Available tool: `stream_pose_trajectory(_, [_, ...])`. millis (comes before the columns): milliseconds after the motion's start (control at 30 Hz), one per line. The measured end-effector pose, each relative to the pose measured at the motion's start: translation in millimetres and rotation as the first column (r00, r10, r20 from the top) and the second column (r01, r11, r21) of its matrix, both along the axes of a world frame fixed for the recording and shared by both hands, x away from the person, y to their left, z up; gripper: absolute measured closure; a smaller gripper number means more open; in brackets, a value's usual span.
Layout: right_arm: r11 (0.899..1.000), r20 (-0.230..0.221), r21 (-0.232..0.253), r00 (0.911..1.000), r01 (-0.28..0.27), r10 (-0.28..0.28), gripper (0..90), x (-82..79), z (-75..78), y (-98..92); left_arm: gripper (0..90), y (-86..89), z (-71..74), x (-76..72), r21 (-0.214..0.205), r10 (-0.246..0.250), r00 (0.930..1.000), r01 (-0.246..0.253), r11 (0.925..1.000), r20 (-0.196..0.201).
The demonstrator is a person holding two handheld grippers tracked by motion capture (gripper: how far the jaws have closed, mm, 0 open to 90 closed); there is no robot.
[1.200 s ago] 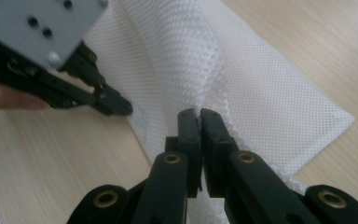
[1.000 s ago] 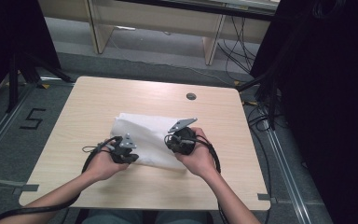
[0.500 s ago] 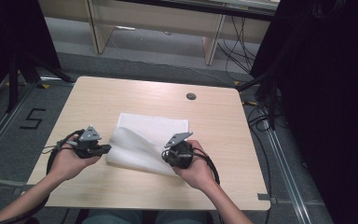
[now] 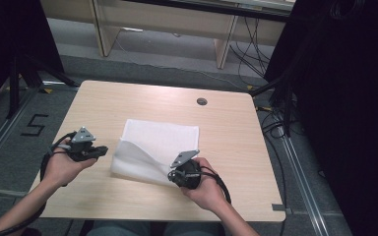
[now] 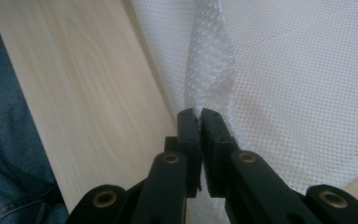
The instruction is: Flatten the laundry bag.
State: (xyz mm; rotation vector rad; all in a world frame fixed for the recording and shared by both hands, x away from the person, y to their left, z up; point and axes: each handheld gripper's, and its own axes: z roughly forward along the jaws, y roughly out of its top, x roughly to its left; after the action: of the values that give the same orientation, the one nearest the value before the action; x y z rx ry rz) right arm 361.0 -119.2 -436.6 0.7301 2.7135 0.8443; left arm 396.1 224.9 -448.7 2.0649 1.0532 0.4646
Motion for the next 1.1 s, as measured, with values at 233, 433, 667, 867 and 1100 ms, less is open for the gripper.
stream_pose_trajectory(233, [0.998, -0.021, -0.007, 0.998, -0.061, 0.06, 87.7, -8.3, -6.5, 1.8, 83.7, 6.8, 2.4, 4.6, 0.003, 0.025, 0.9997, -0.025, 0.9997, 0.01])
stream_pose_trajectory(433, [0.996, -0.051, -0.024, 0.9948, -0.09, 0.089, 87.2, -18.6, -11.4, 3.4, 82.5, 5.3, -0.1, 3.9, 0.002, 0.02, 0.9997, -0.02, 0.9998, 0.012])
stream_pose_trajectory(667, [0.993, -0.095, -0.047, 0.9899, -0.11, 0.105, 83.5, -29.1, -16.9, 3.0, 81.1, -11.0, -3.9, 0.2, 0.002, -0.022, 0.9997, 0.022, 0.9997, 0.003])
stream_pose_trajectory(867, [0.995, -0.141, -0.026, 0.9858, -0.095, 0.09, 77.2, -35.3, -15.6, -1.0, 79.0, -24.6, -6.3, -3.6, 0.024, -0.083, 0.9964, 0.084, 0.9962, -0.017])
stream_pose_trajectory(1100, [0.993, -0.159, 0.042, 0.9807, -0.108, 0.114, 66.6, -44.2, -8.6, -6.9, 76.3, -34.2, -8.5, -6.3, 0.053, -0.142, 0.9896, 0.143, 0.9883, -0.023])
